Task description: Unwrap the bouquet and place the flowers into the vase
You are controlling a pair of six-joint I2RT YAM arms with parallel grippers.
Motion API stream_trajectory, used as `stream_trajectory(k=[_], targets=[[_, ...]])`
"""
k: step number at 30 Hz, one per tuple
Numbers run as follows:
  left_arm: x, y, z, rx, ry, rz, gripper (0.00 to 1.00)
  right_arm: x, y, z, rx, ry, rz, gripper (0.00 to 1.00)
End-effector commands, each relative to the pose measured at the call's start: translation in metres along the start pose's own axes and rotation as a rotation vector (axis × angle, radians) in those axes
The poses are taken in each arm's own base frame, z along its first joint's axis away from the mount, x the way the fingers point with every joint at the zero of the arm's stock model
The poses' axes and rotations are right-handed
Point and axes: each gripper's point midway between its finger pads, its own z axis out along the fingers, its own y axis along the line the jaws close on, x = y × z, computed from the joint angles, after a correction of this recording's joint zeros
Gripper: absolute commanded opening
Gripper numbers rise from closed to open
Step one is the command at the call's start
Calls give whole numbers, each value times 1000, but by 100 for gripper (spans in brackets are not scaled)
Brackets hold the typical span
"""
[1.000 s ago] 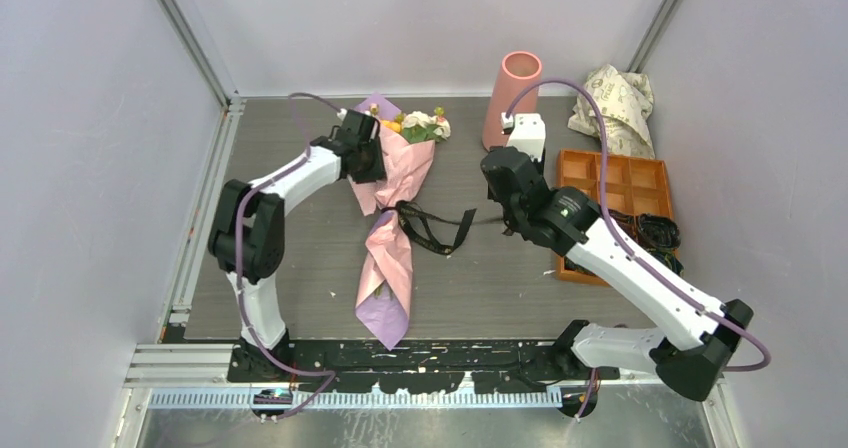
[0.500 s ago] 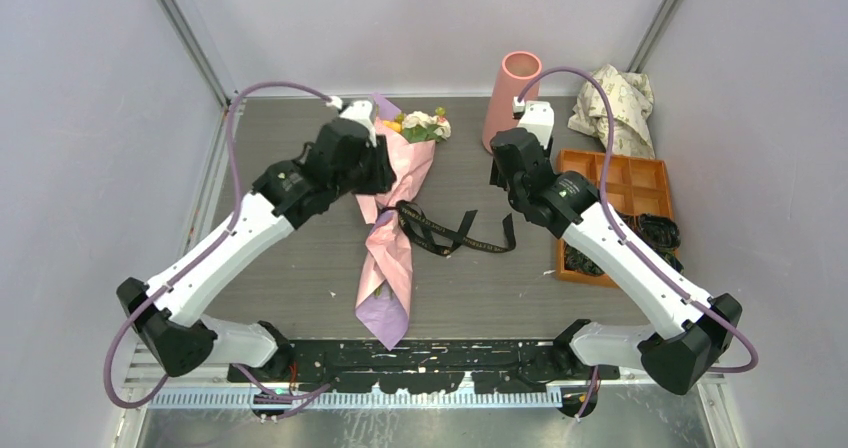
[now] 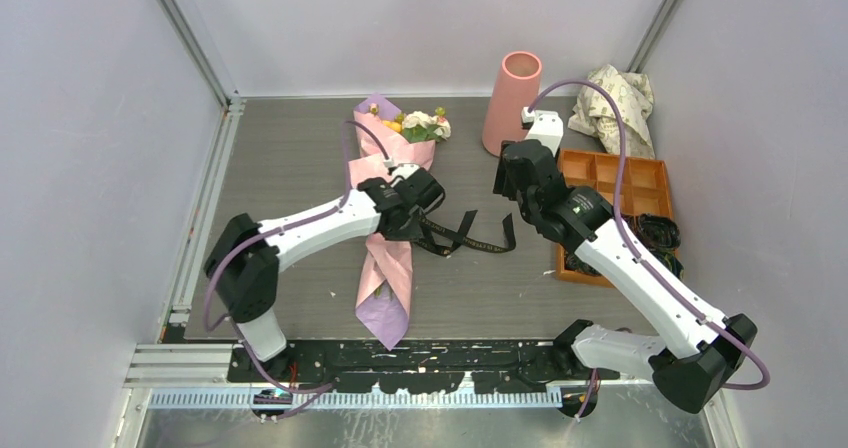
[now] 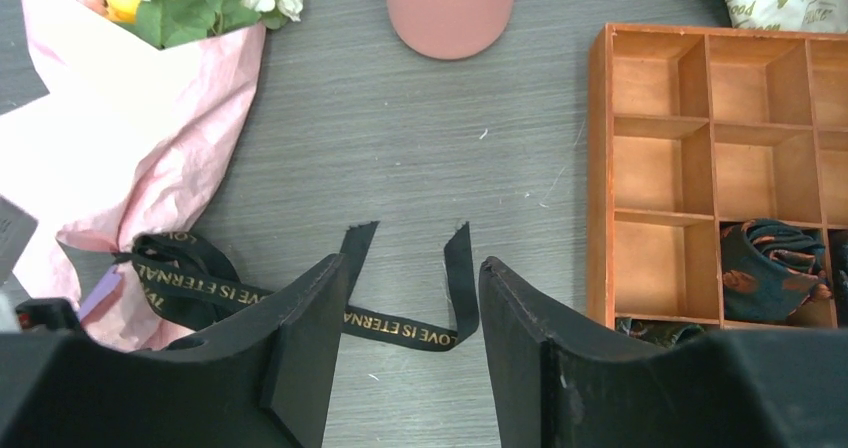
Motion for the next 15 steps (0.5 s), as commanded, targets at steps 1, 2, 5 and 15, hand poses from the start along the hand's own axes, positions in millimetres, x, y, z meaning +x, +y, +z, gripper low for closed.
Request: stream_trajectory(k=[1,2,5,15], targets=[[-14,-11,12,-42,-50,-51,26,-10,-1,-2,-23,-47,47,57],[-12,-12,19,-50,-43,-50,26,-9,-2,-1,-21,-43,47,57],[-5,-13,37,-82,-24,-43,28,-9,0,0,-37,-40,61,57],[-13,-18,57,-116,-57,-36,42,-4,7,3,-83,-25,73,57]])
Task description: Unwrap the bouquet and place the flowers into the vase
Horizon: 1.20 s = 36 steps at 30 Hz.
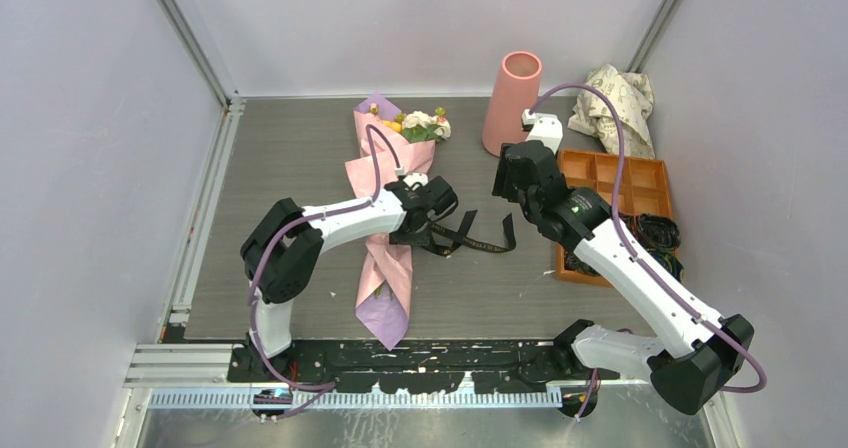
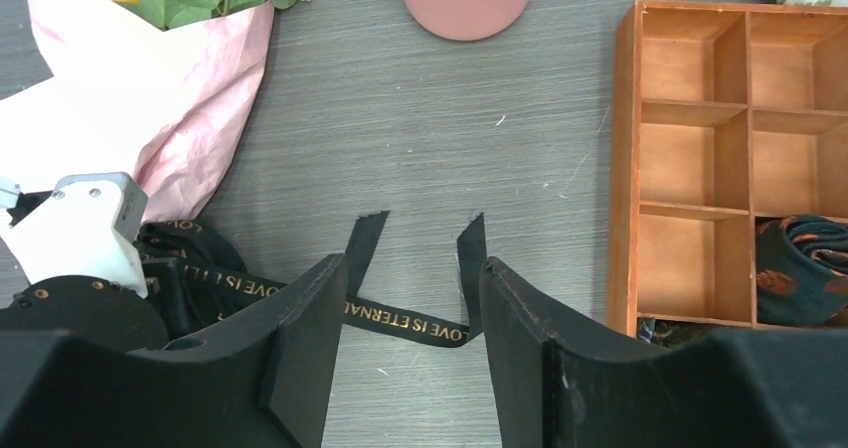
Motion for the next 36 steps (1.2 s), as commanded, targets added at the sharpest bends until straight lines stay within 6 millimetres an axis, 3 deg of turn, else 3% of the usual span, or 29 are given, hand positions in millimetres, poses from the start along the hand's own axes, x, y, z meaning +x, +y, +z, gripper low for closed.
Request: stream_trajectory(k=[1,7,12,19,29,35,36], targets=[[-34,-12,-8,23,-113,-60,43,-18,8,-7,-57,-61,54,57],[-44,-14,-7,22,-147,-76,46,-15,13,-4,-77,-48,53,57],[-43,-13,7,8,-143,-84,47,-14,14,-3,-79,-47,50,57],[-40,-7,21,-4,-135,-104,44,-13,15,-2,-86,-52,53,57],[-55,-4,26,-8,-181,-118,38,-9,23,0,-124,-37,59,56],[-49,-15,37,32,-166,-158,55,0,27,8,-127,-8,44,56],[-46,-17,38,50,-163,-170,63,2,28,9,-130,-1,43,56]])
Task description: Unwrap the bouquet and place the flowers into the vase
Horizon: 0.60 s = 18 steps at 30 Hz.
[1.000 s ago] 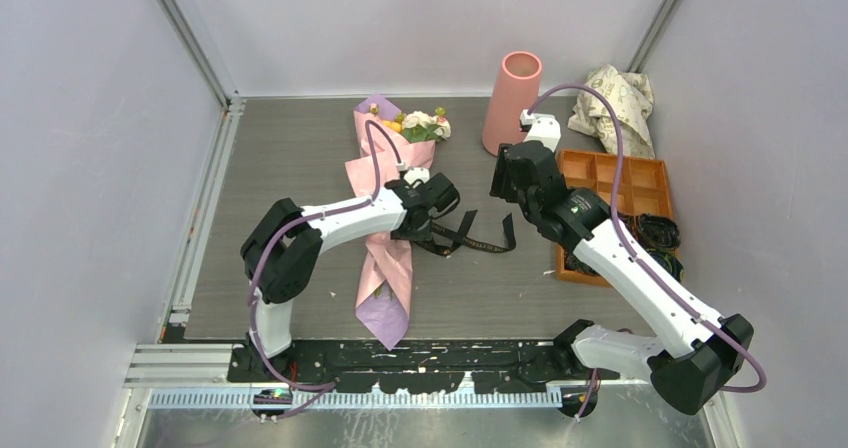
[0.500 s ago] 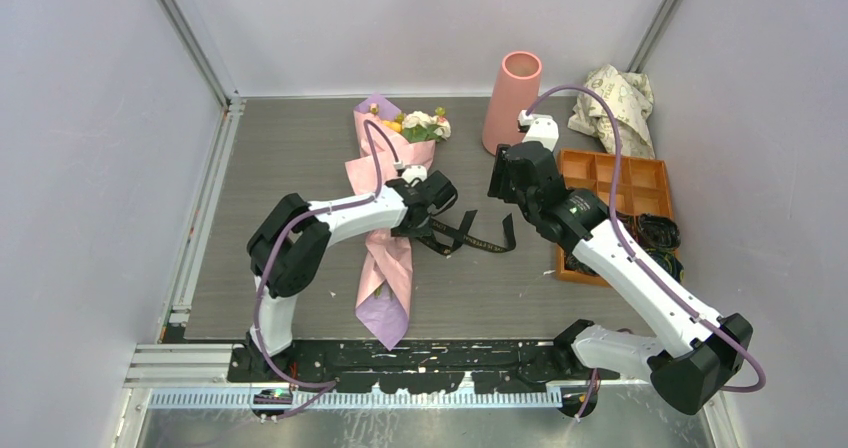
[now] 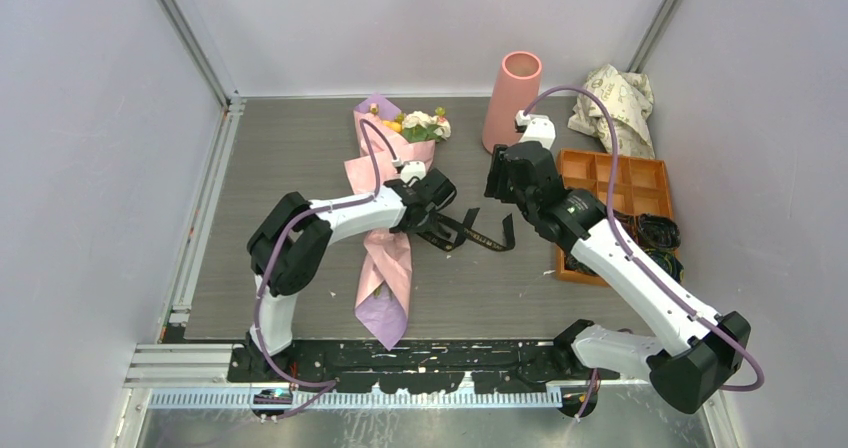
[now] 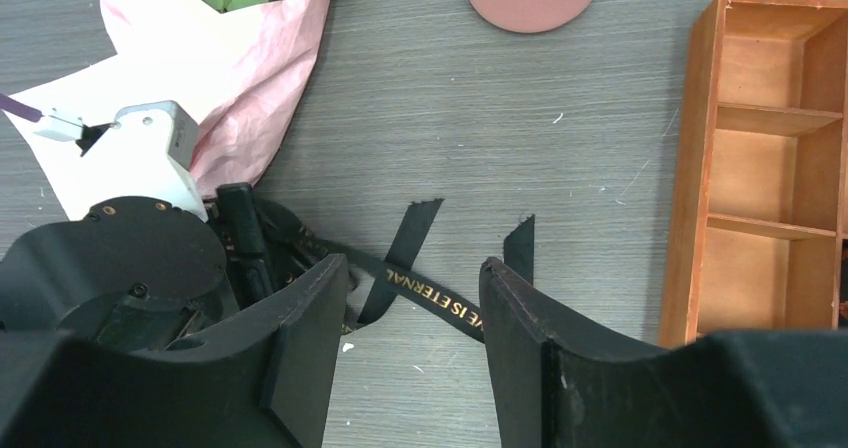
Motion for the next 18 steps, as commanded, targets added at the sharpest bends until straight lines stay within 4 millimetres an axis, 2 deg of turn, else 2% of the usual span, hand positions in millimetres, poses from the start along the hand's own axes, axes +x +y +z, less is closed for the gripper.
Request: stream_trajectory(k=[1,7,9,10,18], targets=[[2,-8,11,47,-25,-79,68,-4,9,5,-35,-17,23,56],[12,-14,21,72,-10,-124,70,5,14,11,-59,1,29,56],[12,-17,25,66,-5,-119,68,7,16,13,-63,10,30,56],[12,-18,26,64,0,-116,65,8,16,13,-66,11,30,56],[14,-16,27,54,16,-110,27,13,18,16,-78,17,36,56]])
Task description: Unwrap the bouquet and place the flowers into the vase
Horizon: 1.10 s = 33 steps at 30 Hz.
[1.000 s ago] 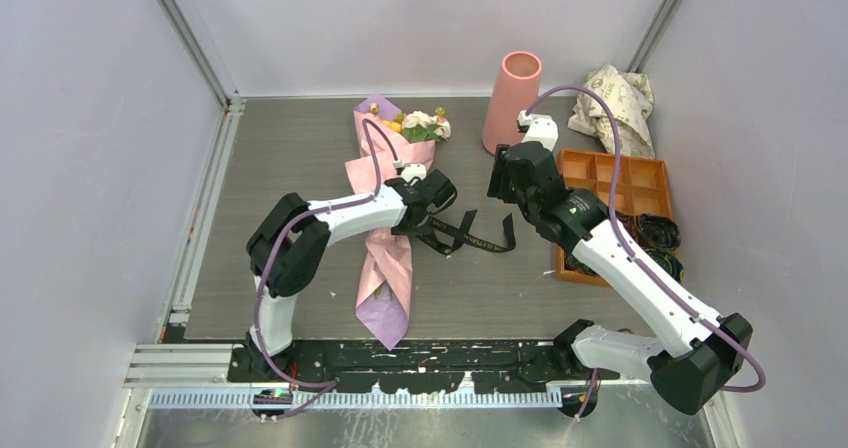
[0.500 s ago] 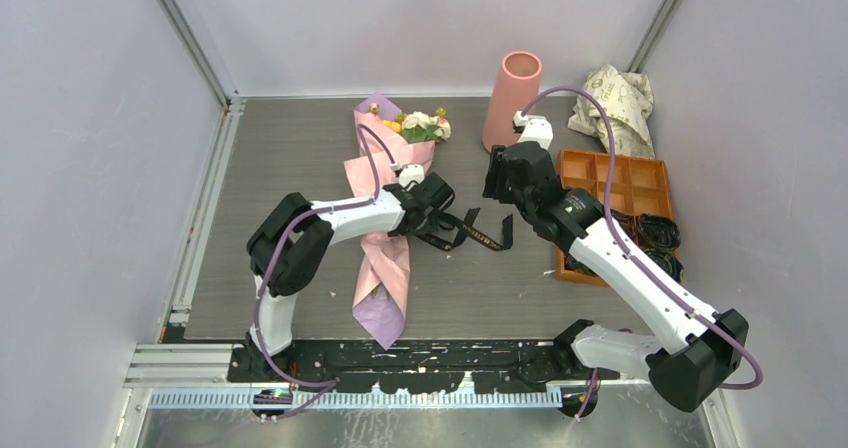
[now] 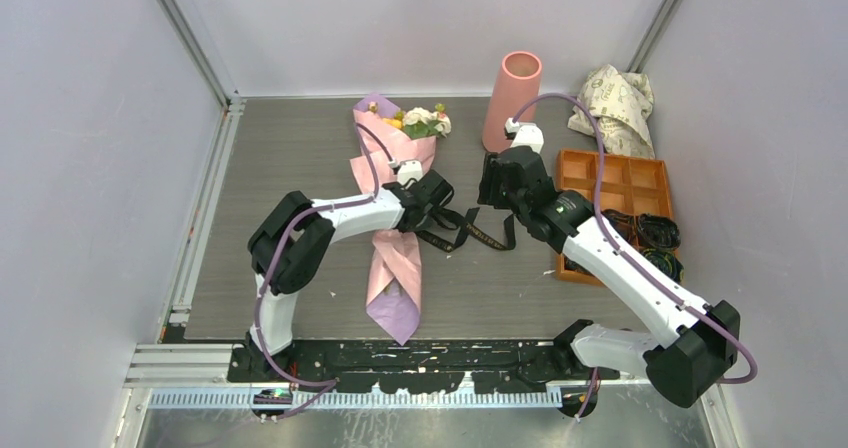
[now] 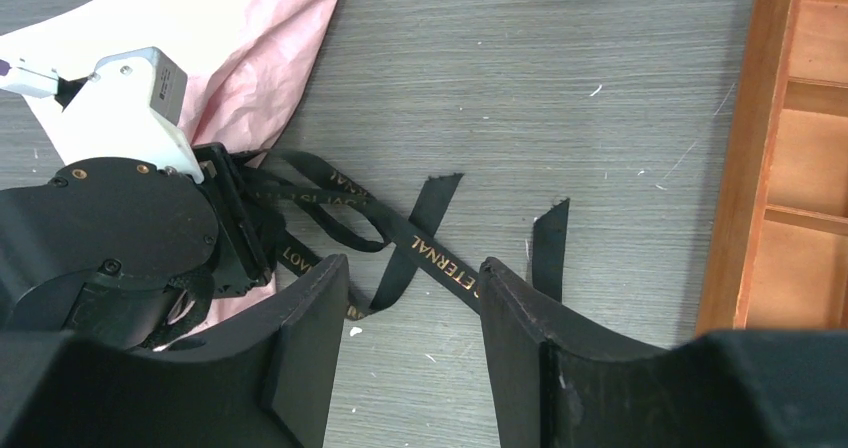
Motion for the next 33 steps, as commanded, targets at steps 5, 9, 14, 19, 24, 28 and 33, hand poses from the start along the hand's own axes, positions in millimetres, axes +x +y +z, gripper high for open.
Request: stream_trajectory(k=[5,9,14,19,24,28,33], targets=[[5,-7,-3,27,55,-44,6,-11,12,3,-50,-41,52,55],[-6,-11,-29,76,62,-60,0,-8,14,4,-60,-37,58,55],[-19,-11,-63,148,48,-85,0,0,23,16,-80,3,55,56],[-20,4,-82,165,40,-87,0,8,45,38,-138,61,67,56],[-21,19,-99,177,26,-86,0,10,67,63,-181,105,78,55],[-20,27,-103,173,15,-79,0,4,87,84,-220,116,91,55],[-5,29,-94,179,45,-65,0,13,121,121,-285,194,120,53]])
